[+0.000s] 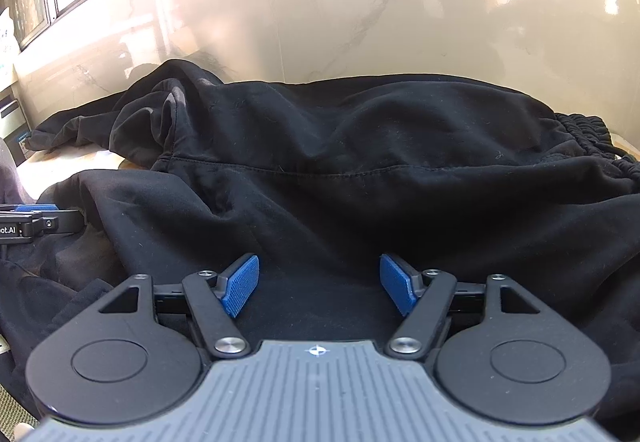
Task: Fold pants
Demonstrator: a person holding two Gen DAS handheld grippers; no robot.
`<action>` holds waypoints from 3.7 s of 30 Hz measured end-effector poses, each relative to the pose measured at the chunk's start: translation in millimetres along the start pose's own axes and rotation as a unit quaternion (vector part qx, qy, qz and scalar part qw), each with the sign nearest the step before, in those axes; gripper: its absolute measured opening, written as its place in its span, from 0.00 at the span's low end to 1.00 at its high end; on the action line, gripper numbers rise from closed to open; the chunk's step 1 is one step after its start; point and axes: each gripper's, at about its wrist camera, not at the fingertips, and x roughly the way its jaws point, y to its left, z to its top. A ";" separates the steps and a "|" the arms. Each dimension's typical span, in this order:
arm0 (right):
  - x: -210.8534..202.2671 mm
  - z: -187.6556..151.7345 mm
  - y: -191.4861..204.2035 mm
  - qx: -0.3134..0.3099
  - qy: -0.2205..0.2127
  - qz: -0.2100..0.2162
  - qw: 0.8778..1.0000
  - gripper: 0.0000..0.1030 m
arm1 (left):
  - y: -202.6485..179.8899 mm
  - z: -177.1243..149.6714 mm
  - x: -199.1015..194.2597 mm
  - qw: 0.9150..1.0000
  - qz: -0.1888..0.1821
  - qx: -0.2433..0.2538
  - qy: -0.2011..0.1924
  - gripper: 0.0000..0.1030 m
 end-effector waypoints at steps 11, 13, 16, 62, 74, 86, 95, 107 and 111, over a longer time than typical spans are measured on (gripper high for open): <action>-37.0 38.1 -30.1 0.035 0.034 0.029 0.998 0.68 | -8.6 -2.2 2.0 1.000 0.006 0.006 0.007 0.75; -46.0 63.8 -31.2 0.009 -0.004 -0.009 1.000 0.68 | -10.8 -2.6 3.4 1.000 0.008 0.006 0.009 0.75; -31.9 91.0 -31.7 -0.012 -0.029 -0.024 0.999 0.70 | -13.6 -3.4 5.4 1.000 0.012 0.003 0.009 0.75; -19.4 26.4 -134.5 0.089 0.038 -0.098 0.991 0.49 | -91.1 -24.7 -13.9 0.999 -0.024 0.028 0.026 0.76; -68.9 89.8 -67.5 0.061 -0.030 -0.029 0.997 0.49 | -7.2 47.9 -96.2 0.992 -0.121 0.010 -0.022 0.76; -57.2 165.1 39.6 -0.049 -0.080 0.049 0.994 0.54 | 168.3 160.7 -177.2 0.994 -0.051 -0.048 -0.086 0.82; 37.5 148.7 82.8 -0.097 0.020 0.072 0.992 0.51 | 345.3 176.4 -111.8 0.983 0.025 -0.178 -0.044 0.81; 66.4 136.7 84.9 -0.109 0.075 0.073 0.988 0.51 | 442.4 119.2 37.7 0.931 0.053 -0.358 0.051 0.76; 67.0 131.6 85.4 -0.124 0.083 0.067 0.987 0.51 | 447.8 112.8 66.1 0.916 0.054 -0.394 0.046 0.76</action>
